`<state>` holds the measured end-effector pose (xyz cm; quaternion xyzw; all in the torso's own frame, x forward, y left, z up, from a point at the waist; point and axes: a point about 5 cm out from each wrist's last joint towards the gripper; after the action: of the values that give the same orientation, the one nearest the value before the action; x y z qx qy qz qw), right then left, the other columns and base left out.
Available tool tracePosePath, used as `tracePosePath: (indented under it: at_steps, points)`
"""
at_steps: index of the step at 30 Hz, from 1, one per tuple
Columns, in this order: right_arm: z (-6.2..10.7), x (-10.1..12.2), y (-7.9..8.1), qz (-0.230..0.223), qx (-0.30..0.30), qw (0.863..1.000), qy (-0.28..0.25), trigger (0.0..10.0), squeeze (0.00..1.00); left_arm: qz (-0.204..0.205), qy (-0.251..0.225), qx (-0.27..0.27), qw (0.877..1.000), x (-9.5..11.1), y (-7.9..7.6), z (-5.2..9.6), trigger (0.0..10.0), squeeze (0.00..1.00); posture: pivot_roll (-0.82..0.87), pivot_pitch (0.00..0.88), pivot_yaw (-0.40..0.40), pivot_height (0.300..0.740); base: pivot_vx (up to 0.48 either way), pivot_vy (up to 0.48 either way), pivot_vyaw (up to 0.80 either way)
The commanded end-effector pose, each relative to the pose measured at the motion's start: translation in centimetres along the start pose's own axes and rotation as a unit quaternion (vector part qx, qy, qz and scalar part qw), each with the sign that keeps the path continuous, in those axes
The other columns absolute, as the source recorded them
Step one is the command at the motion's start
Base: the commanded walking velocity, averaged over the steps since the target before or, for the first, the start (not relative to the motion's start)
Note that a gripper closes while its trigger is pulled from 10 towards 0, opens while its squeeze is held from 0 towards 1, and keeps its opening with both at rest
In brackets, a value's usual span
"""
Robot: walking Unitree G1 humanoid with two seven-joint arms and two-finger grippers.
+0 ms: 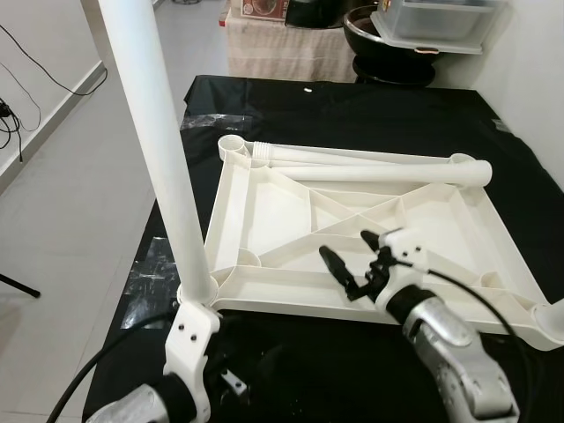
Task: Building children table
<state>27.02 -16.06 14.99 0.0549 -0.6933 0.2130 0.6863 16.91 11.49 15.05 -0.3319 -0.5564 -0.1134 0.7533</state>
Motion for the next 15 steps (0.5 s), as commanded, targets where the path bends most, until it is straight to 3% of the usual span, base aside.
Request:
tracePosePath:
  at_steps: [1, 11, 13, 15]
  points:
    - [0.29, 0.16, -0.14, 0.006, -0.01, 1.0, 0.002, 10.0, 0.0, 0.007, 0.014, 0.008, 1.0, -0.55, 0.15, 0.07, 10.0, 0.0, 0.02, 0.13, -0.08, 0.74, -0.341, 0.0, 0.0]
    - [0.46, 0.73, 0.22, -0.017, -0.034, 0.999, 0.004, 10.0, 0.0, 0.002, 0.01, 0.012, 1.0, -0.5, 0.36, -0.27, 10.0, 0.0, 0.01, 0.123, -0.075, 0.74, -0.334, 0.0, 0.0]
    - [0.47, 0.62, 0.29, -0.021, -0.051, 0.998, 0.013, 10.0, 0.0, -0.025, -0.012, 0.027, 0.999, -0.05, 0.83, -0.5, 10.0, 0.0, 0.01, 0.119, -0.073, 0.74, 0.0, 0.0, 0.0]
    - [0.47, 0.62, 0.29, -0.021, -0.051, 0.998, 0.013, 10.0, 0.0, -0.025, -0.012, 0.027, 0.999, -0.05, 0.83, -0.5, 10.0, 0.0, 0.01, 0.119, -0.073, 0.74, 0.0, 0.0, 0.0]
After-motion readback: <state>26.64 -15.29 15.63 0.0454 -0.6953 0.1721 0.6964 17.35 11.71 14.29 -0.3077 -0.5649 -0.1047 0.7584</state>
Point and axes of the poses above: a point about 5 cm out from each wrist's last joint towards the gripper, its own z axis pointing back from the gripper into the wrist, its own x axis along the axis of the wrist's last joint, y = z × x, and after that the axes turned 11 degrees about z, right-handed
